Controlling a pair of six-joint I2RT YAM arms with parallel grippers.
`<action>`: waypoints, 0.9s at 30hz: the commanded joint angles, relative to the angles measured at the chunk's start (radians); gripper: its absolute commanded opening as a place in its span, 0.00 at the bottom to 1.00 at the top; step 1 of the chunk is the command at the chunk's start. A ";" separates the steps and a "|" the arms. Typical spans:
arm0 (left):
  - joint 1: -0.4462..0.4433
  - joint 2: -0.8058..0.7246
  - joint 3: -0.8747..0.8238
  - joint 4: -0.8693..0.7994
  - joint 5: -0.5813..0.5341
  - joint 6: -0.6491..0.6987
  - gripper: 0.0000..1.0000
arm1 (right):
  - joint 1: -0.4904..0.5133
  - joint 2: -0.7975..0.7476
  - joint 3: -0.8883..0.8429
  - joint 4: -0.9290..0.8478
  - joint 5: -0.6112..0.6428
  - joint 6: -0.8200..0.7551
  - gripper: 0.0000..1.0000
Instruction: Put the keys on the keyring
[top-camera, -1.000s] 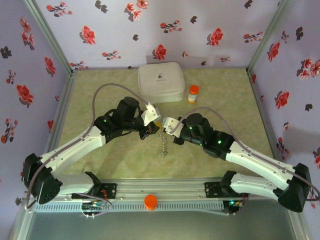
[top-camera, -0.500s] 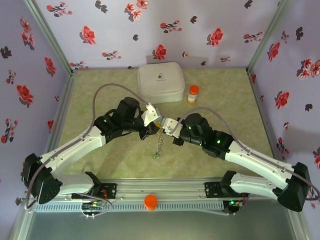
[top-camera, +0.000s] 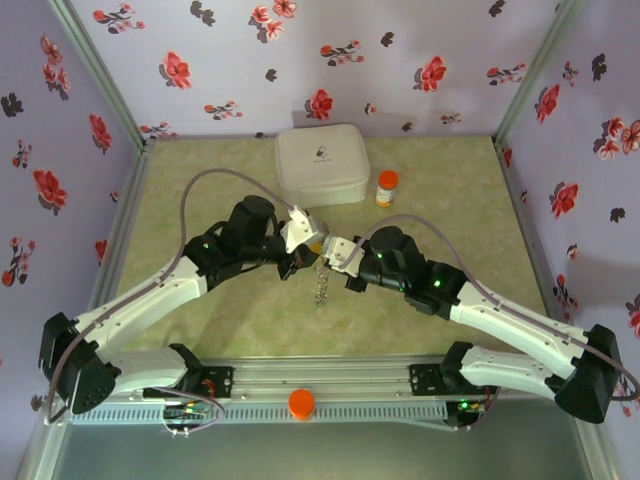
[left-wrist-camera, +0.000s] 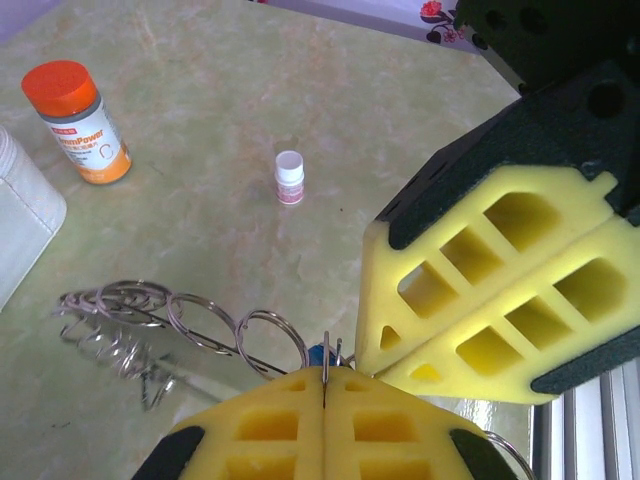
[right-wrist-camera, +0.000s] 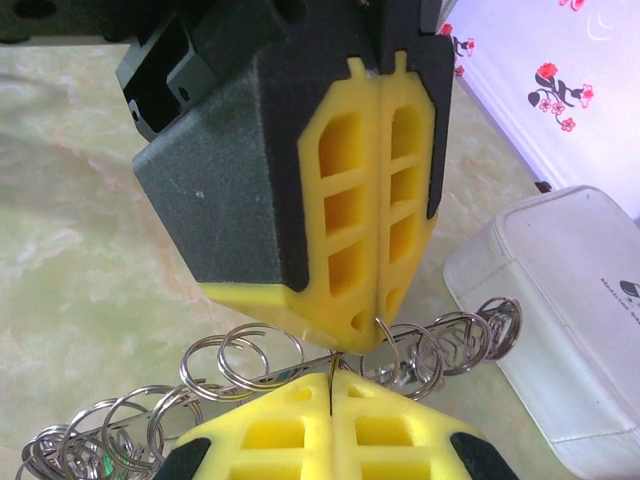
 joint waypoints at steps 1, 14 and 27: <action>-0.005 -0.050 -0.008 0.137 0.001 0.007 0.00 | 0.007 0.000 -0.002 -0.012 -0.045 0.024 0.00; -0.008 -0.096 -0.135 0.298 0.005 0.105 0.00 | -0.045 -0.099 -0.069 0.046 -0.105 0.147 0.24; -0.013 -0.123 -0.224 0.385 0.133 0.271 0.00 | -0.138 -0.147 -0.099 0.086 -0.259 0.234 0.18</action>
